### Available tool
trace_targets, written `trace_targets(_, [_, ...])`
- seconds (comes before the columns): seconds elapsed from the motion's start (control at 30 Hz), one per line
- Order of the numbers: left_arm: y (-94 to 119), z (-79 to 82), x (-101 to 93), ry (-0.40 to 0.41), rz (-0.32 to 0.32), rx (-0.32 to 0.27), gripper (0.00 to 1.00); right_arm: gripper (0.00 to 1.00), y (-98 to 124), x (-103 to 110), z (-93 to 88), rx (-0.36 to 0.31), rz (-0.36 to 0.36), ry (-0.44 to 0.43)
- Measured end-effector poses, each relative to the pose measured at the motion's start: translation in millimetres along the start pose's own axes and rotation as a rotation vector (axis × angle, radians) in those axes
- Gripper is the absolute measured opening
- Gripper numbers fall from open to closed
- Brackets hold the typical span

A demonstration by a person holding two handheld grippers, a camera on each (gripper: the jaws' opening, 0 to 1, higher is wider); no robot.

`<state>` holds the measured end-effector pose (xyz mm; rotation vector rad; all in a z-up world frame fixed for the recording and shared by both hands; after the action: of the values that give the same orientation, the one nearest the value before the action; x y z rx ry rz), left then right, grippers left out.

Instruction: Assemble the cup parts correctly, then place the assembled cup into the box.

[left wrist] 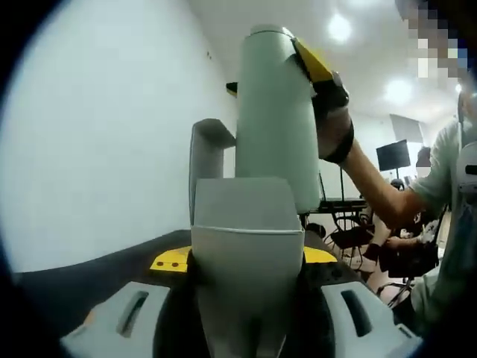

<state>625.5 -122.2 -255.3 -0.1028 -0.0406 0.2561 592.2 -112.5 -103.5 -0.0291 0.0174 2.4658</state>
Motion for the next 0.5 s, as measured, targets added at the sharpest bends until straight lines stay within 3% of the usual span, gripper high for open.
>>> trace_targets(0.2, [0,-0.1,-0.8,-0.001,-0.001,-0.001,0.49,0.42,-5,-17,-3.8,-0.018,-0.025,0.015])
trace_targets(0.37, [0,-0.6,0.1,0.002,-0.001,-0.003,0.49,0.42,-9,-25,-19.0,-0.017,0.003,-0.052])
trace_targets(0.5, [0,-0.7,-0.5,0.004,0.000,-0.005,0.49,0.42,-9,-24,-21.9,-0.044,0.037,-0.048])
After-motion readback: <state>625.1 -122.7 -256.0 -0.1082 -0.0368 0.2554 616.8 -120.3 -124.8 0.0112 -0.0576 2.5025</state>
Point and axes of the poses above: the point that each gripper's makers call its tool centre point, and the gripper's own axes: y roughly backward along the fingers, x roughly to its left, z roughly out of its top, the point moved 1 cm from there along y, roughly backward along the fingers, and after that the axes turned 1 degree about z, right-handed, at the moved point
